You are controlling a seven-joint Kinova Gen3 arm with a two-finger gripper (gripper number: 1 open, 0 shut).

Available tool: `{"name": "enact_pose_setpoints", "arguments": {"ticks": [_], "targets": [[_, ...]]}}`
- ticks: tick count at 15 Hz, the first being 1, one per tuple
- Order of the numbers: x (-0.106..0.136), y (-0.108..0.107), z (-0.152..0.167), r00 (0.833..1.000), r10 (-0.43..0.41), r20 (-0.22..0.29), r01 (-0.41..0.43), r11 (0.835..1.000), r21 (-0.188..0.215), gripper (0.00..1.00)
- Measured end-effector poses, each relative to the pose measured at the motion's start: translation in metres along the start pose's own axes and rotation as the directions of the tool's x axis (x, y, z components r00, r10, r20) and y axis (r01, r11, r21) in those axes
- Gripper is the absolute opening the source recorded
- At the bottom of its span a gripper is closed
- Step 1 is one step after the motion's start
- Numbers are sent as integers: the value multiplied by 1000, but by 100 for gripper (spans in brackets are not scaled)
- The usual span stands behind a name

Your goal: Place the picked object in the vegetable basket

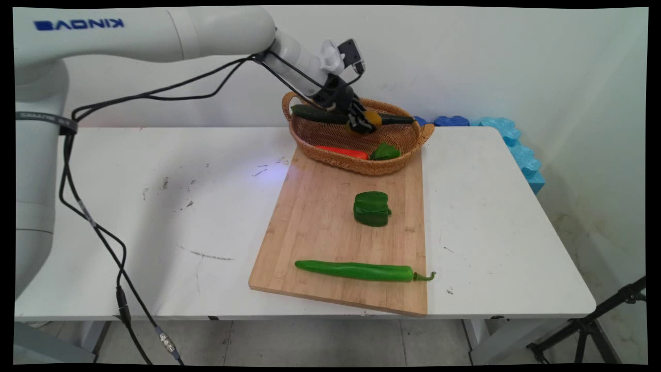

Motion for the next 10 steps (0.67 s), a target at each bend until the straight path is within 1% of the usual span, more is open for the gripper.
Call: {"name": "enact_pose_setpoints", "arguments": {"ticks": [3,7,8,10], "targets": [[-3,-3,17,1000,-15,-2,15,1000,-2,0],[-7,-4,31,1000,-28,-6,28,1000,-6,0],[-8,-4,34,1000,-30,-8,30,1000,-7,100],[-9,-4,38,999,-34,-11,34,999,-9,100]]}}
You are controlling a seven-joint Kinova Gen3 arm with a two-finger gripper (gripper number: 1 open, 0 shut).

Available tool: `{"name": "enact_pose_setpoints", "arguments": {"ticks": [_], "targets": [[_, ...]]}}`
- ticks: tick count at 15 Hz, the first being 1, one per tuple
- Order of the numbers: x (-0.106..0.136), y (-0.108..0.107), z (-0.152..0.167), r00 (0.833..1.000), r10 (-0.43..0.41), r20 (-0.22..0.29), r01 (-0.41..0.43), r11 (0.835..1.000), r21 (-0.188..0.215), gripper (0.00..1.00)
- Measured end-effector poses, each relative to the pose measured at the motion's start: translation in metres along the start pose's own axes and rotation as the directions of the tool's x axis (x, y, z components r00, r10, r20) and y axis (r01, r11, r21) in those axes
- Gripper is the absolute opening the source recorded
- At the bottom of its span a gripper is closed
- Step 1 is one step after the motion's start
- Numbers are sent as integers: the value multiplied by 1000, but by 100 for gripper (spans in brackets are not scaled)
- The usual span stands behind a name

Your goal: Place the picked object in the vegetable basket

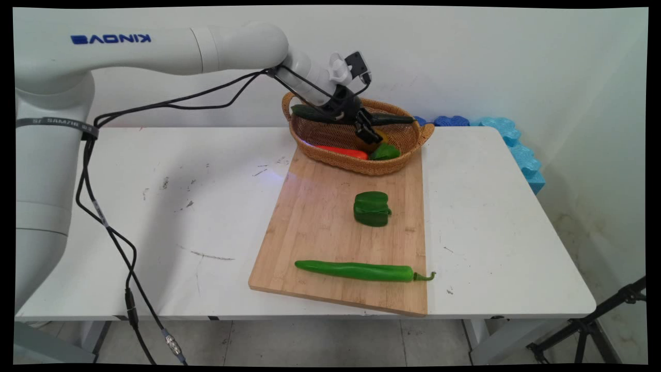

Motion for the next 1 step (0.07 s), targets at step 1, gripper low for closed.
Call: {"name": "enact_pose_setpoints", "arguments": {"ticks": [1], "targets": [[0,0,1,1000,-1,-2,1,1000,-1,100]]}}
